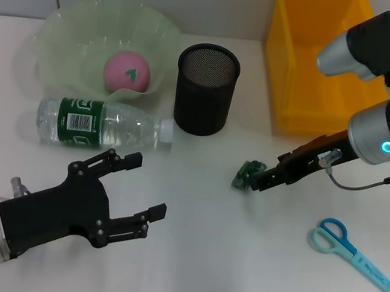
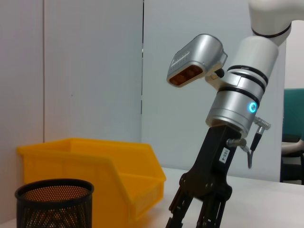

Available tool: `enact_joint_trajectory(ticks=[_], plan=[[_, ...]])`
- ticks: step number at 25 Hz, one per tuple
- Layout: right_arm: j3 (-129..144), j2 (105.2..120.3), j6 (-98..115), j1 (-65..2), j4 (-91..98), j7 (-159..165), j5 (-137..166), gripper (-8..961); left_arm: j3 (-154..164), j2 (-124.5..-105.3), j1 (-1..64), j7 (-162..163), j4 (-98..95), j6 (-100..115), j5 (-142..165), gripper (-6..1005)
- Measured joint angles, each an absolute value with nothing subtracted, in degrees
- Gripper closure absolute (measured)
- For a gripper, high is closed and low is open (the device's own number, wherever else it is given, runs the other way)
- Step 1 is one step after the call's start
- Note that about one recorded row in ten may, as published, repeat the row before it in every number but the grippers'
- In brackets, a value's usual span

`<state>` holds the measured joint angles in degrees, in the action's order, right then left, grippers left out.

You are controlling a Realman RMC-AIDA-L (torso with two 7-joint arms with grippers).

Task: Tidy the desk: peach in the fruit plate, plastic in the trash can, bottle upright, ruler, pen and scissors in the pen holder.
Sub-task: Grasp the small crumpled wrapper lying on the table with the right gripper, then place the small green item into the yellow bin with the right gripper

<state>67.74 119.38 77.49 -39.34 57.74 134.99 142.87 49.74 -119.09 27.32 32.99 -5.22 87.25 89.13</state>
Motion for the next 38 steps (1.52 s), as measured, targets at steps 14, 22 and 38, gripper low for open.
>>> enact_joint_trajectory(ticks=[14,22,38], plan=[[72.79,119.38,70.94,-42.16,51.54,136.88,142.37,148,51.58,-119.09,27.42,32.88,-5.28,87.47,89.18,147],[73.49,119.35,68.86,-43.86,48.28,137.27,142.37,286,52.76,-119.09,27.45,32.59,-5.57,87.6,89.21,148],[72.95,119.31,74.9,-34.53,68.01,141.38,140.46,568,53.47,-119.09,27.42,32.48,-5.86,87.74,89.21,149]])
